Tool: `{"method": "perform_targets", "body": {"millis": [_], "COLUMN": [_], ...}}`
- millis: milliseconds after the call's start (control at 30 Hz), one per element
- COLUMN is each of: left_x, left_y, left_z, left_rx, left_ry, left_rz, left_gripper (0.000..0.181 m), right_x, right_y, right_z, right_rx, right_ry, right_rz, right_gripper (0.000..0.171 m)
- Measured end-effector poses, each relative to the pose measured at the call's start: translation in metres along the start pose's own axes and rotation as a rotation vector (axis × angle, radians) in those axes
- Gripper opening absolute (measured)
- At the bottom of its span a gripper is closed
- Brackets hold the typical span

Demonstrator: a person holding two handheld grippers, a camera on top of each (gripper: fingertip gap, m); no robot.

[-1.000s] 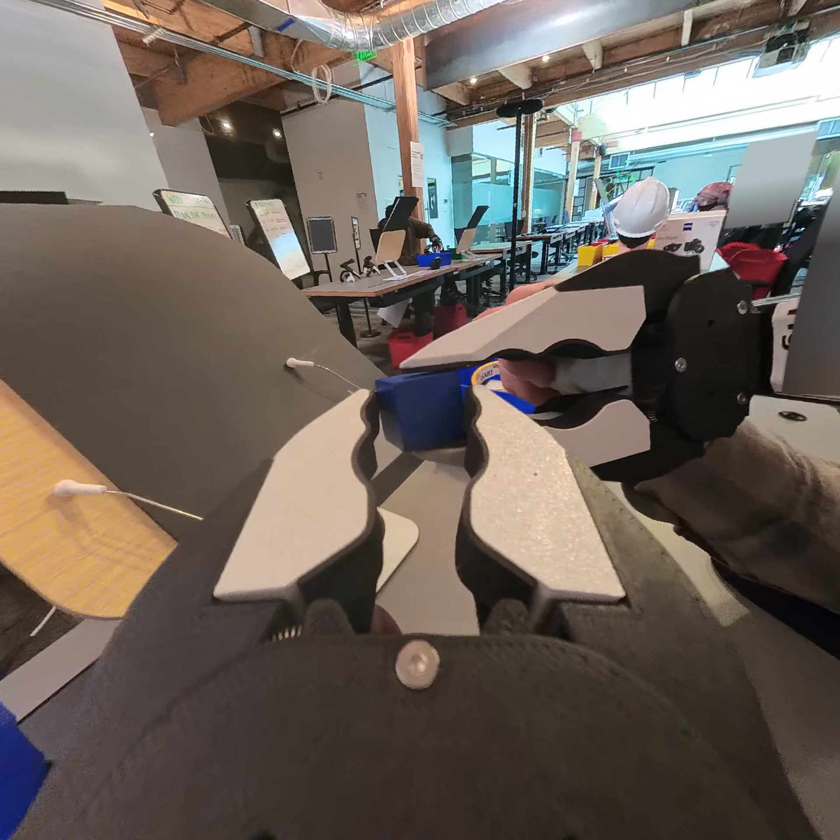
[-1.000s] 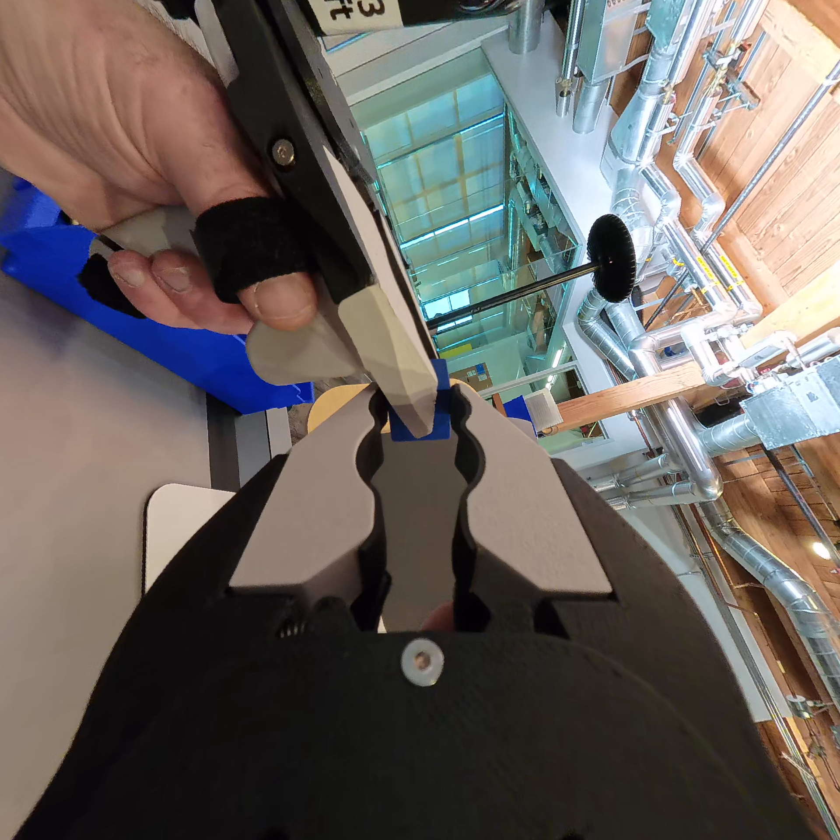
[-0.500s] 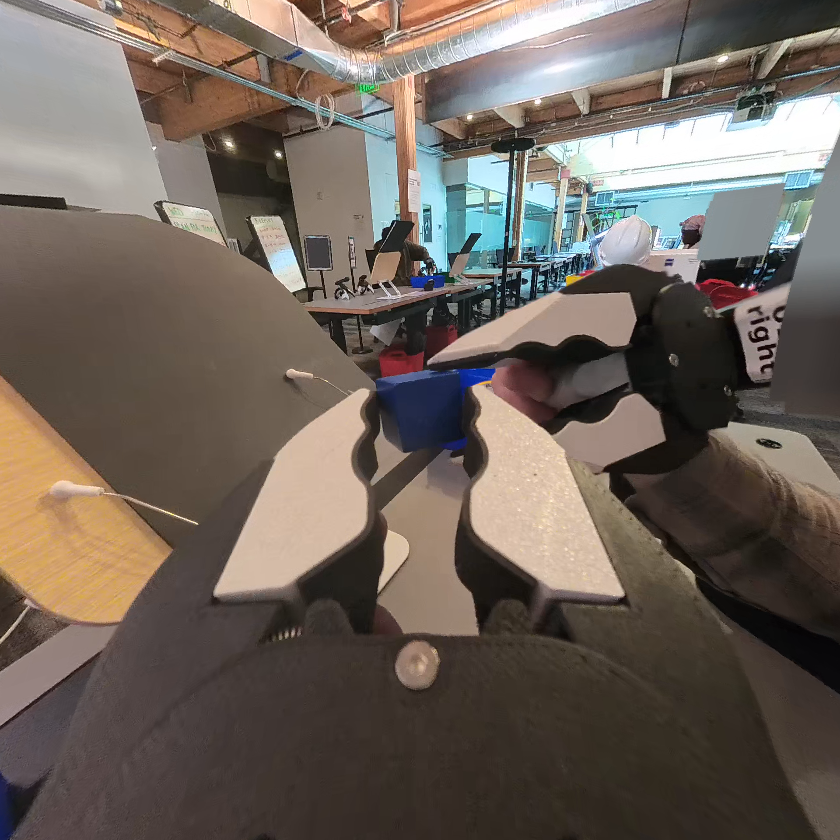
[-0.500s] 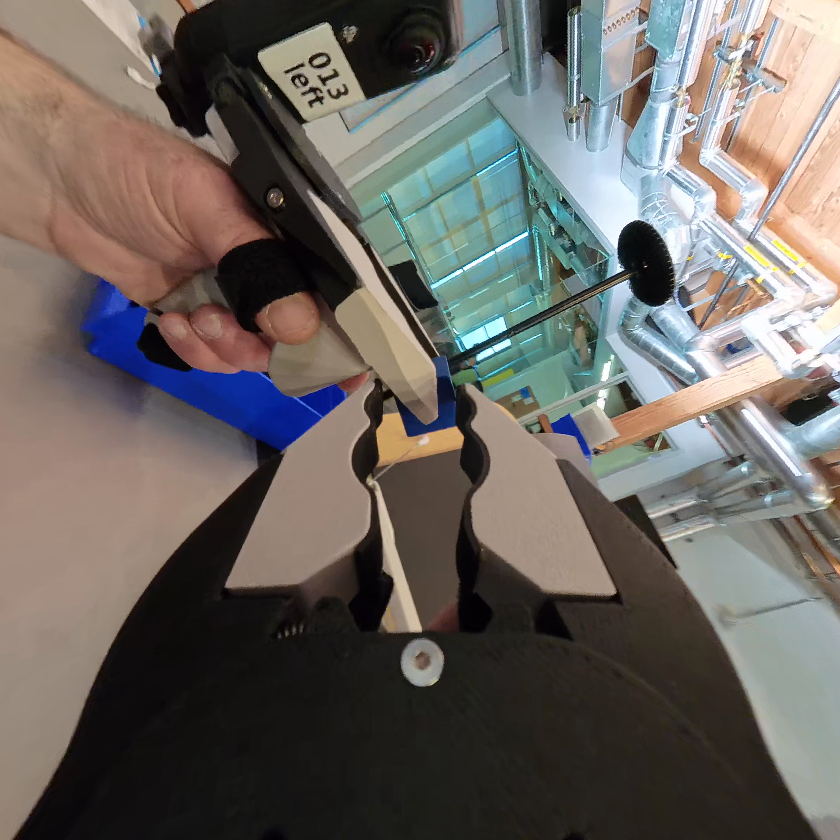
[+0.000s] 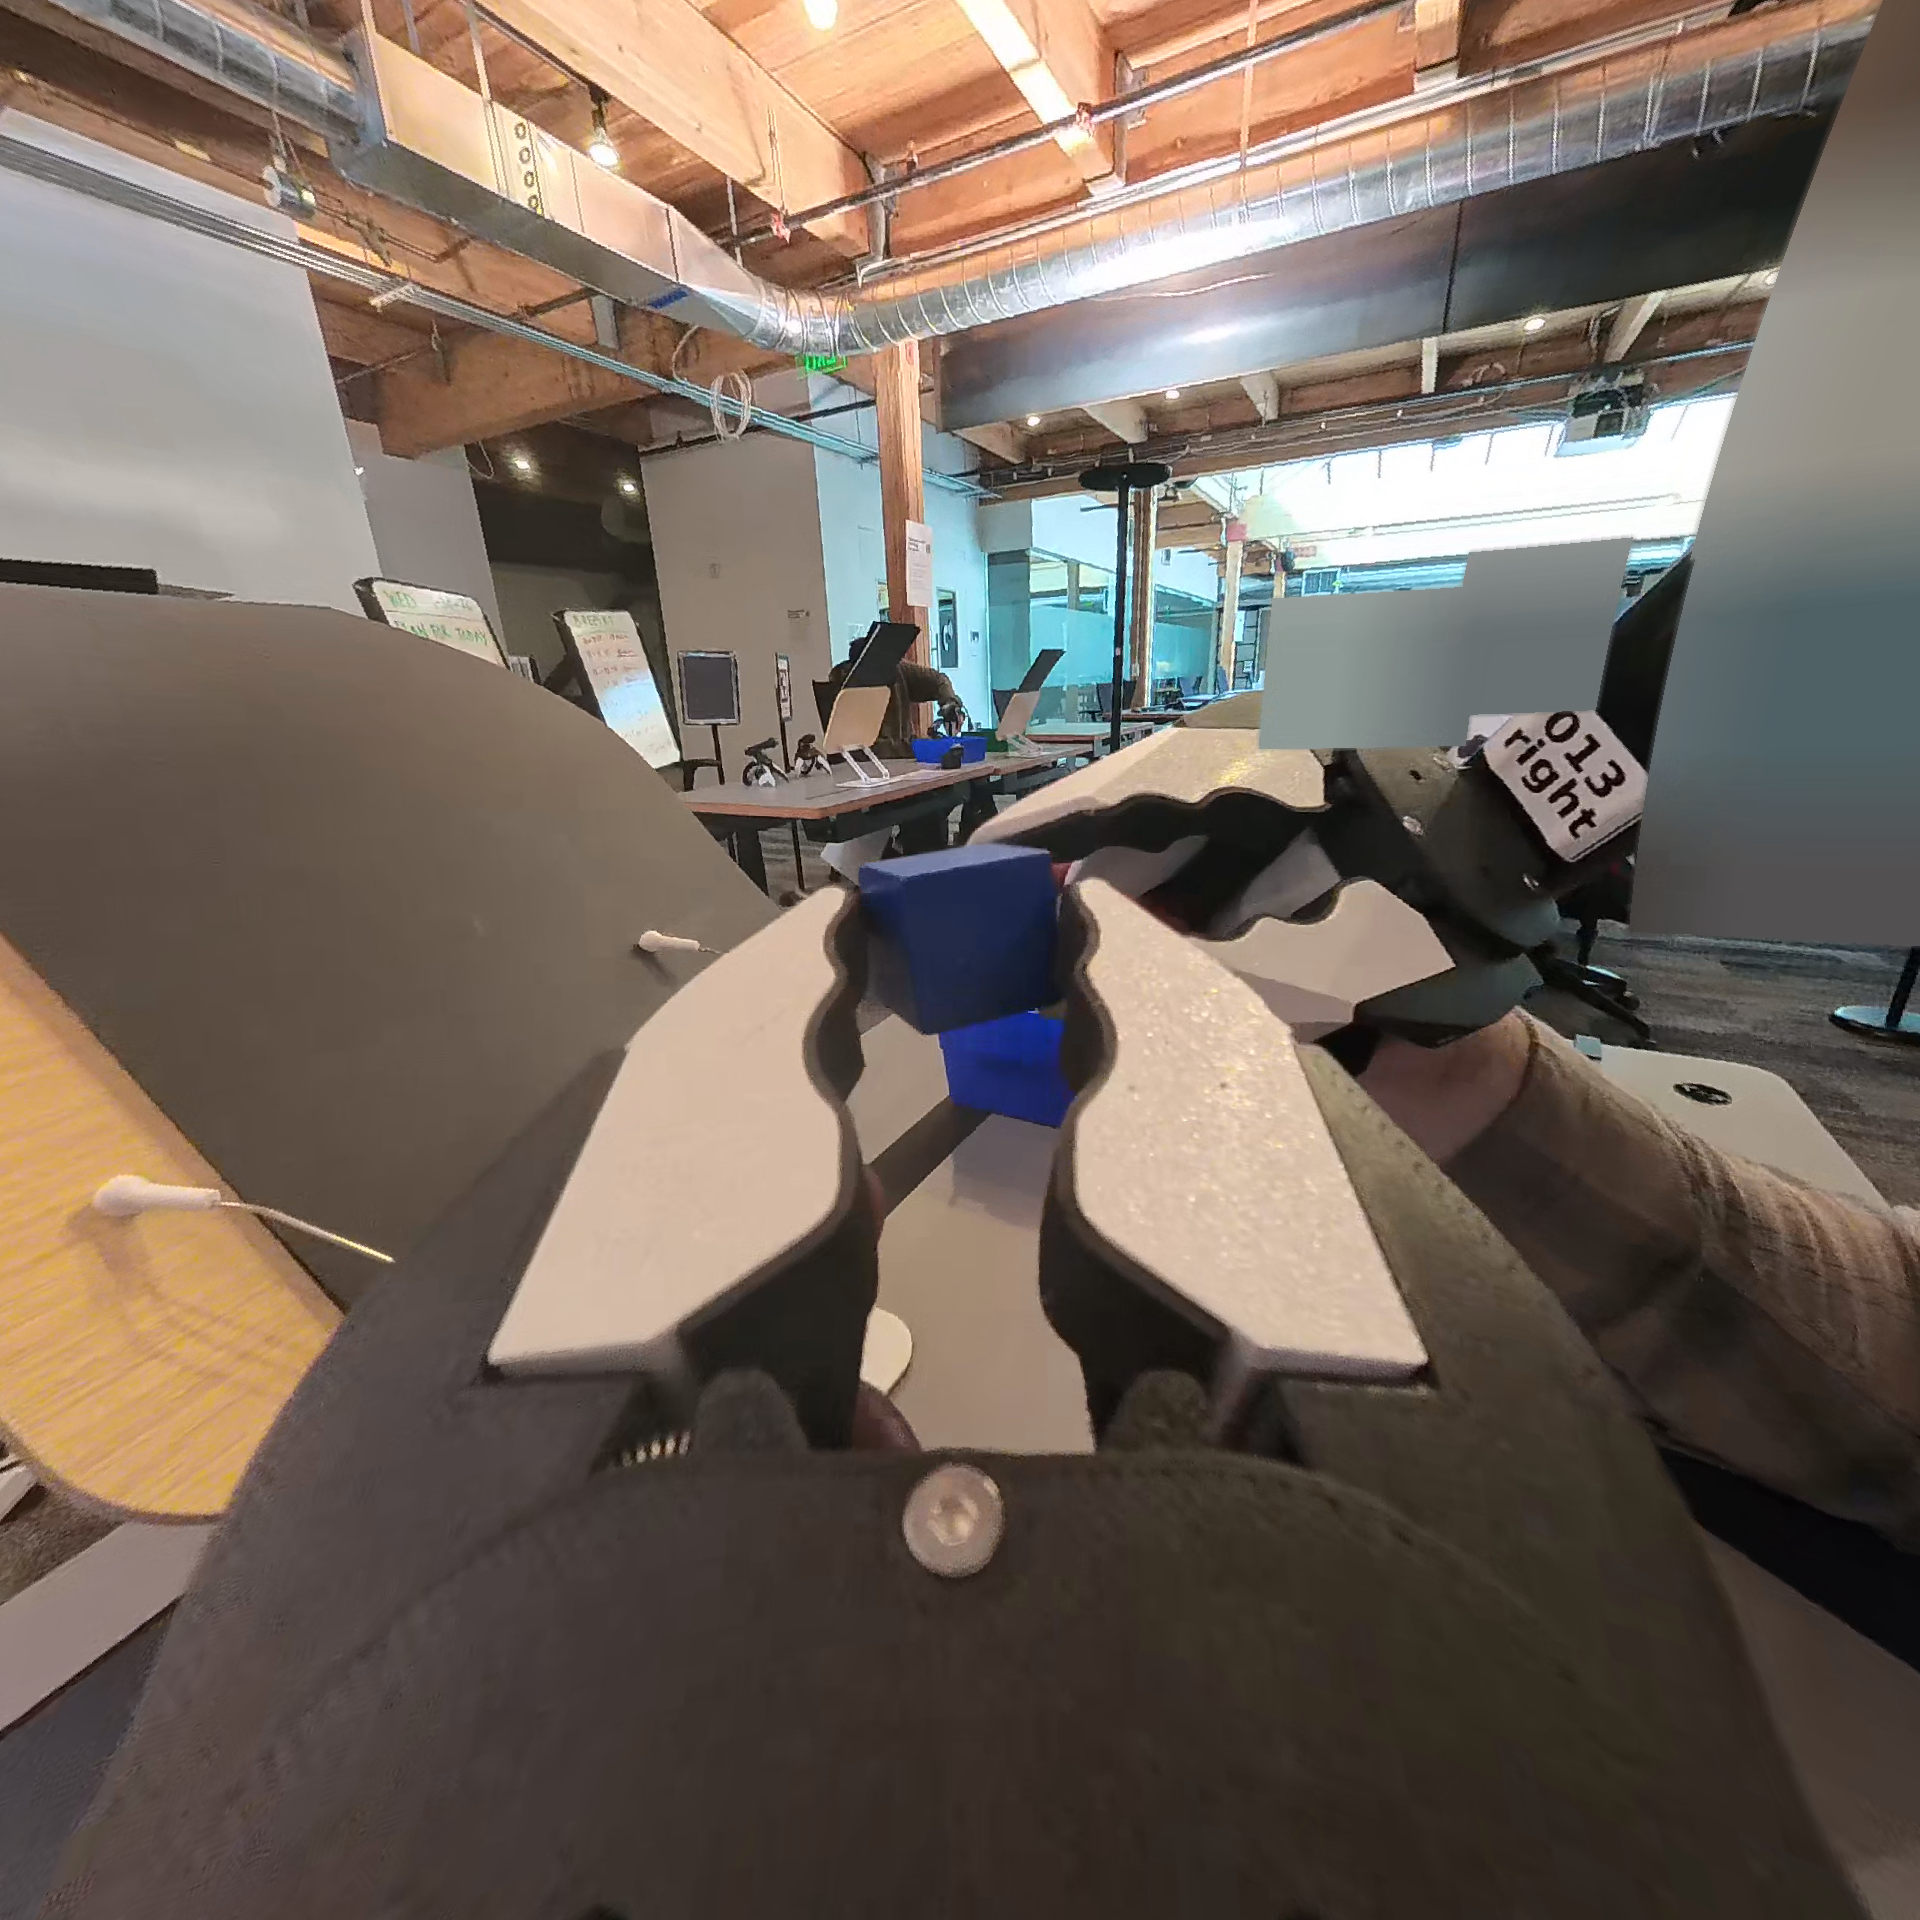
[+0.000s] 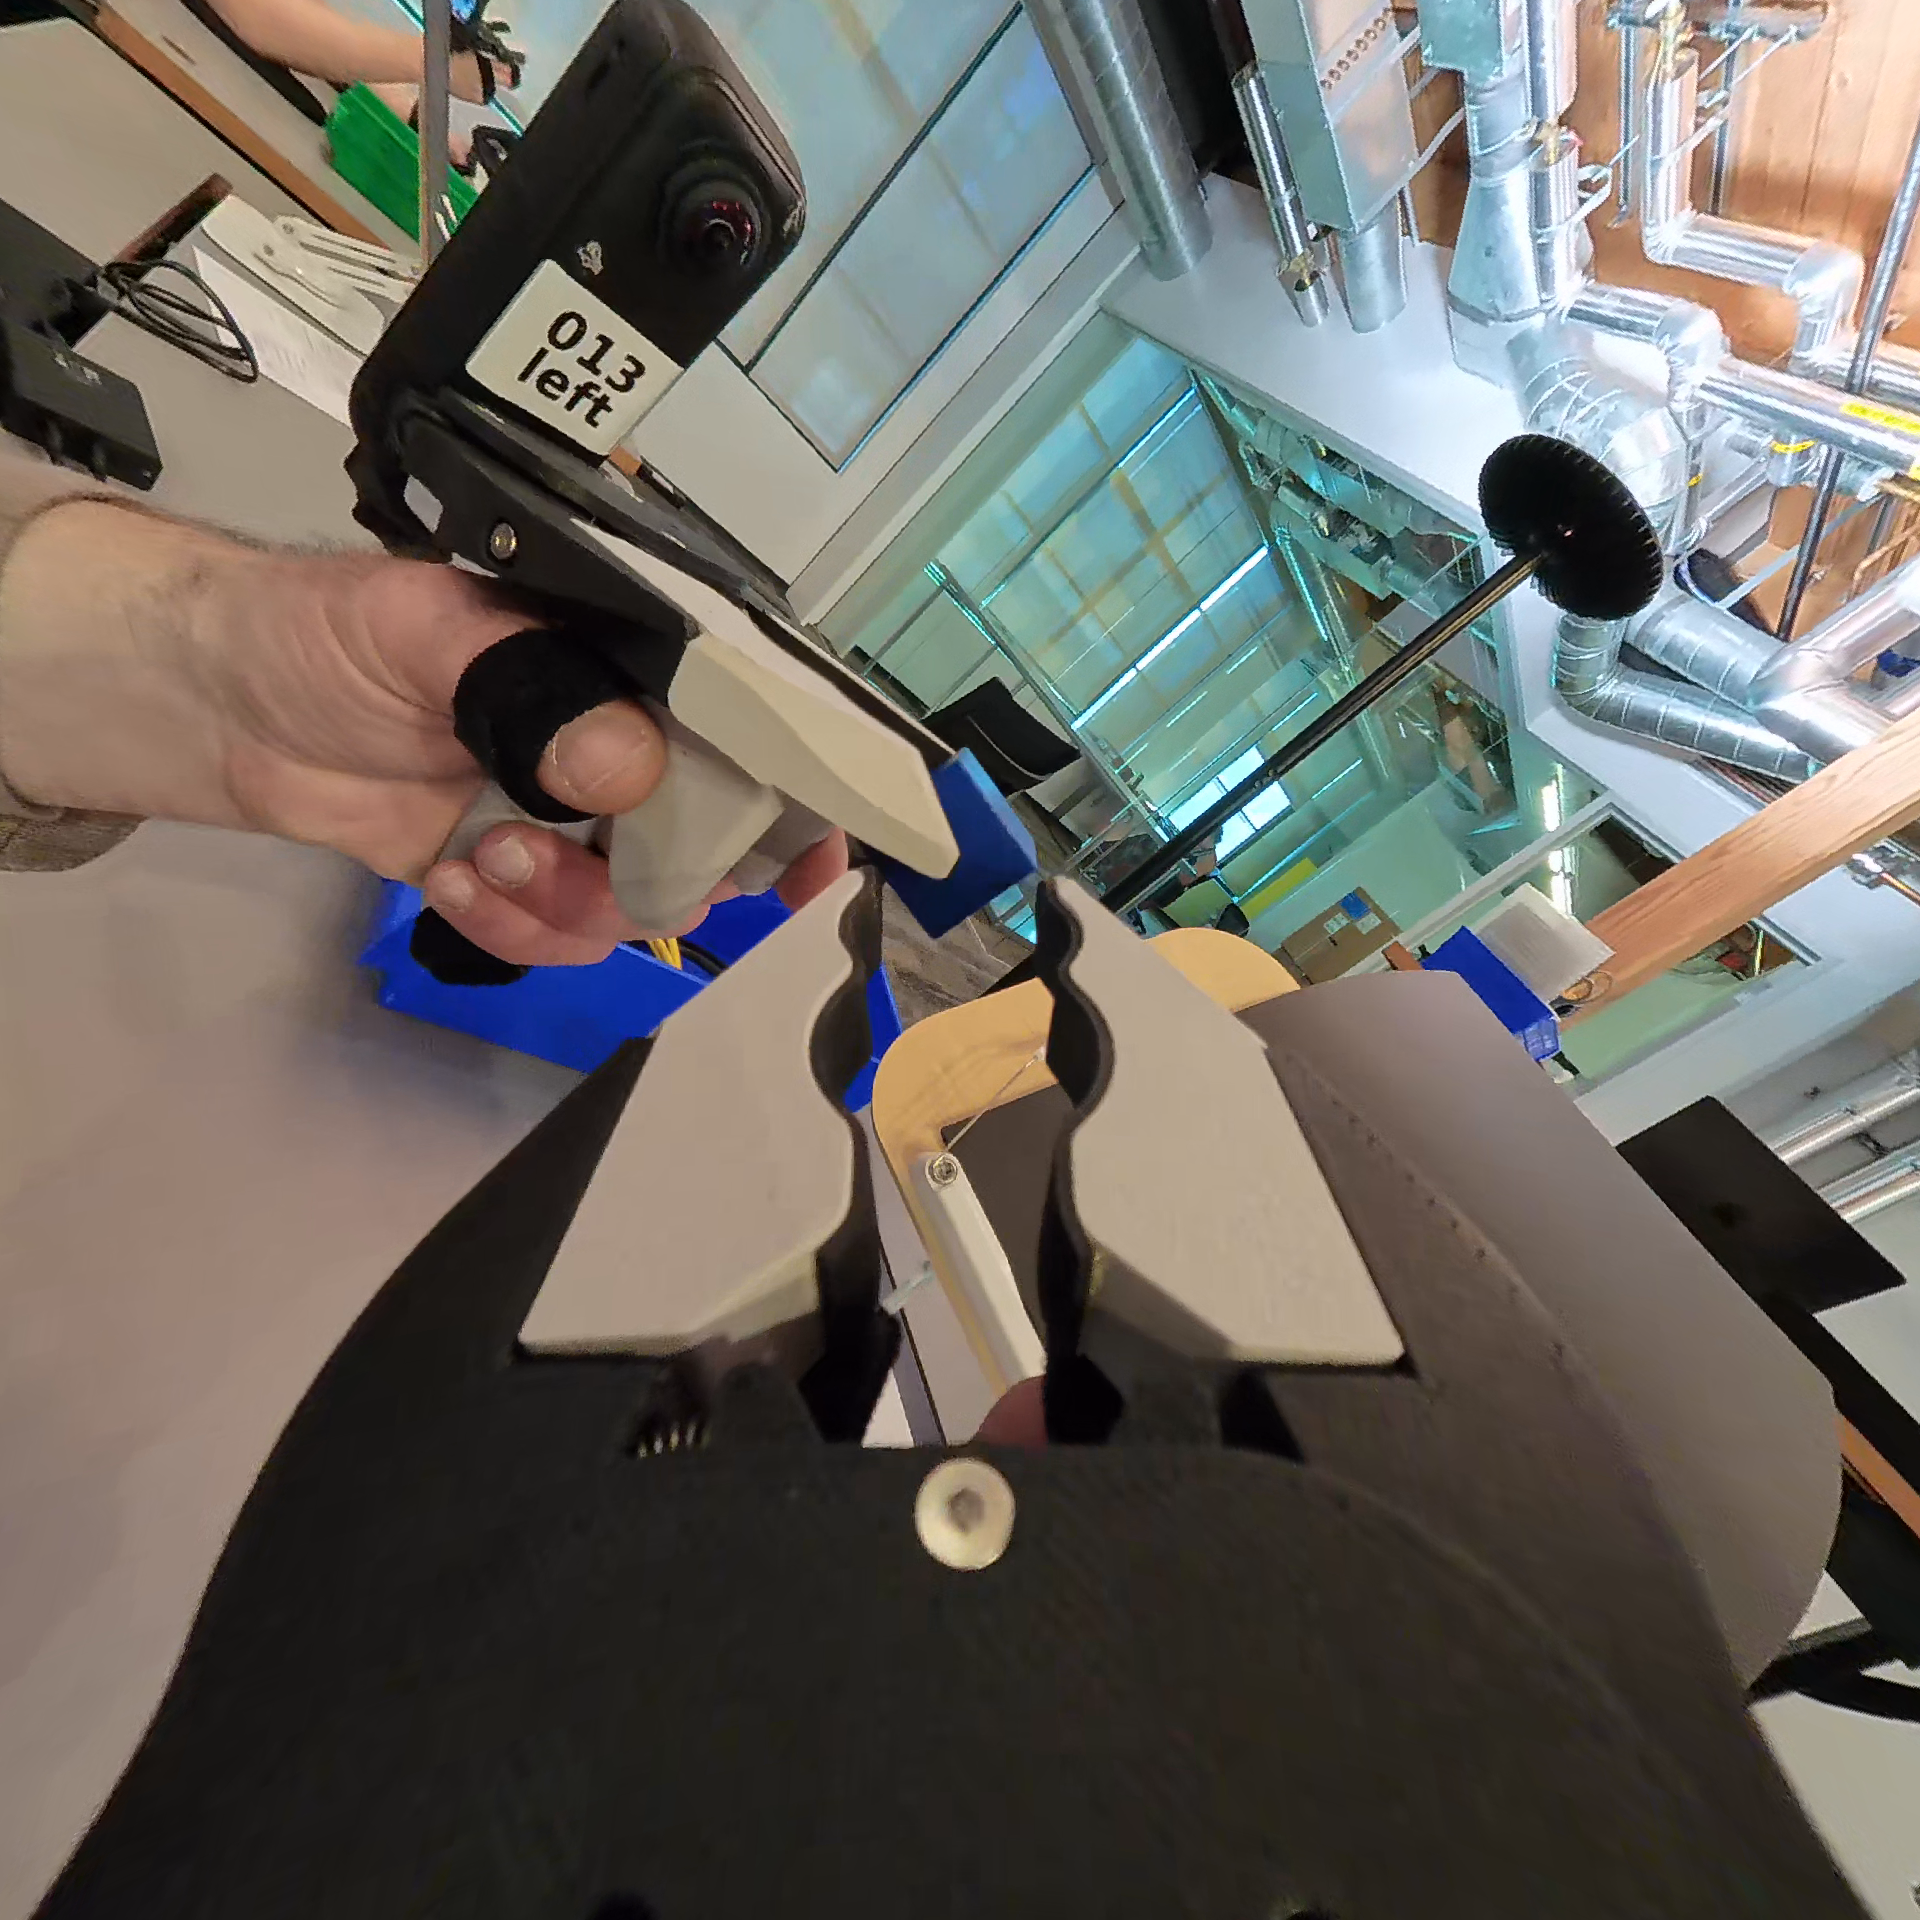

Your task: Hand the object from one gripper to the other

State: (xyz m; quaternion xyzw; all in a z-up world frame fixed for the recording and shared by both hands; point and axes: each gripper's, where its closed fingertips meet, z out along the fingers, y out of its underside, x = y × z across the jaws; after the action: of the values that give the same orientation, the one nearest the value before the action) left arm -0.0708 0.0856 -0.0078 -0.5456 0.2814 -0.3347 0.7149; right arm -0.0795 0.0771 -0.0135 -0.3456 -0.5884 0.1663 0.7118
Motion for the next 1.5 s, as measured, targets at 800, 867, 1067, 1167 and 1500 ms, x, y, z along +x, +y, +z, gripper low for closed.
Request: {"method": "perform_targets", "body": {"millis": [800,867,1067,1167,1500], "left_x": [0.011,0.009,0.007,0.007,0.001], "left_y": [-0.006,-0.006,-0.006,-0.006,-0.013], "left_z": [-0.003,-0.003,-0.003,-0.003,-0.005], "left_rx": [0.03,0.031,0.028,0.031,0.041], "left_ry": [0.066,0.057,0.055,0.044,-0.111], "left_rz": [0.01,0.008,0.006,0.015,0.241], "left_gripper": [0.034,0.034,0.034,0.034,0.035], "right_x": [-0.006,-0.005,-0.006,-0.006,-0.005], "right_y": [-0.014,-0.015,-0.015,-0.014,-0.011], "right_z": [-0.005,-0.006,-0.004,-0.004,-0.001], "right_rx": [0.133,0.137,0.134,0.13,0.105], "right_ry": [-0.134,-0.134,-0.132,-0.129,-0.125], "right_rz": [0.267,0.273,0.273,0.276,0.321], "right_gripper": [0.027,0.027,0.027,0.027,0.023]}}
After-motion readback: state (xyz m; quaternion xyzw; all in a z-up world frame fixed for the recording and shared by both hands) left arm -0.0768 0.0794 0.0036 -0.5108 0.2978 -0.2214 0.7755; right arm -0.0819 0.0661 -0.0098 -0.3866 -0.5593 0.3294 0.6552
